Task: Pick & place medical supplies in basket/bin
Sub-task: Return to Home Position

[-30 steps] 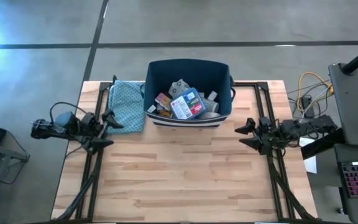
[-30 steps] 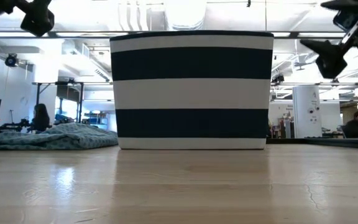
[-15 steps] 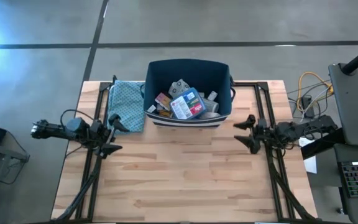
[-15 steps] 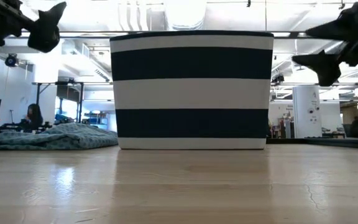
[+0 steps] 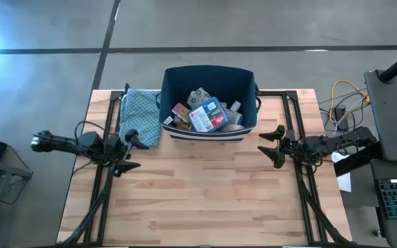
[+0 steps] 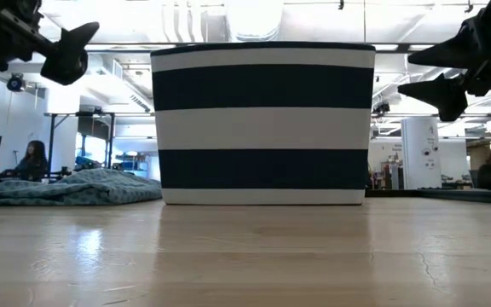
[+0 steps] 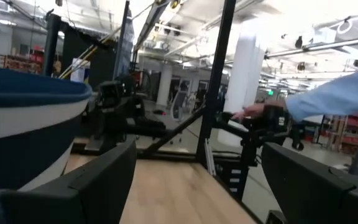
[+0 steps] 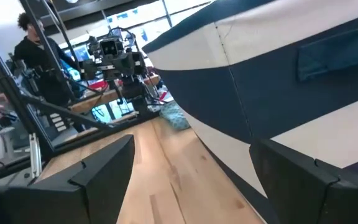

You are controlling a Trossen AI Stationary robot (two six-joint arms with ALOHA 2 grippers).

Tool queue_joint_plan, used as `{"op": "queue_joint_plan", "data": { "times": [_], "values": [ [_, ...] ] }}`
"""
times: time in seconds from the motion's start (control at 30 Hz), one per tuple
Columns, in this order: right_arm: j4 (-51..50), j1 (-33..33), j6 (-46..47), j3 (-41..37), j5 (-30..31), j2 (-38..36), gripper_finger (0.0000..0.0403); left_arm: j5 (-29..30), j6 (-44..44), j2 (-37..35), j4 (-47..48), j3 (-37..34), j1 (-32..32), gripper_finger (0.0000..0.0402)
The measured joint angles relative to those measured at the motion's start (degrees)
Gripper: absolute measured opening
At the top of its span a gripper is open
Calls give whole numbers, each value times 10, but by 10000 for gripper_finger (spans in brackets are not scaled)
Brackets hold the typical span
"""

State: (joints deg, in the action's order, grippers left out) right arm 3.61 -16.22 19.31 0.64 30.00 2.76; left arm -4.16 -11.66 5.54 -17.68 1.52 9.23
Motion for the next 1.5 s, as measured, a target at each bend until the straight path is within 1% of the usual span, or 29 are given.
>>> {"op": "queue_joint_plan", "data": {
  "times": [0.13,0.27,0.37,0.57,0.87,1.07,1.5],
  "values": [
    [0,2,0,0,0,-15,306,-1,0,7,11,0,-3,324],
    [2,24,0,0,0,-28,306,0,0,-22,23,-1,-23,324],
    [1,49,1,0,0,-28,306,0,-1,-55,35,-9,-41,324],
    [1,109,2,-1,0,-28,306,0,0,-53,36,-9,-64,324],
    [1,202,1,-1,1,-28,306,0,0,-54,55,-9,-64,324],
    [1,206,1,-1,0,-28,306,0,0,-51,55,-9,-64,324],
    [2,206,1,-1,0,-26,306,0,0,27,62,-9,-64,324]
  ]
}}
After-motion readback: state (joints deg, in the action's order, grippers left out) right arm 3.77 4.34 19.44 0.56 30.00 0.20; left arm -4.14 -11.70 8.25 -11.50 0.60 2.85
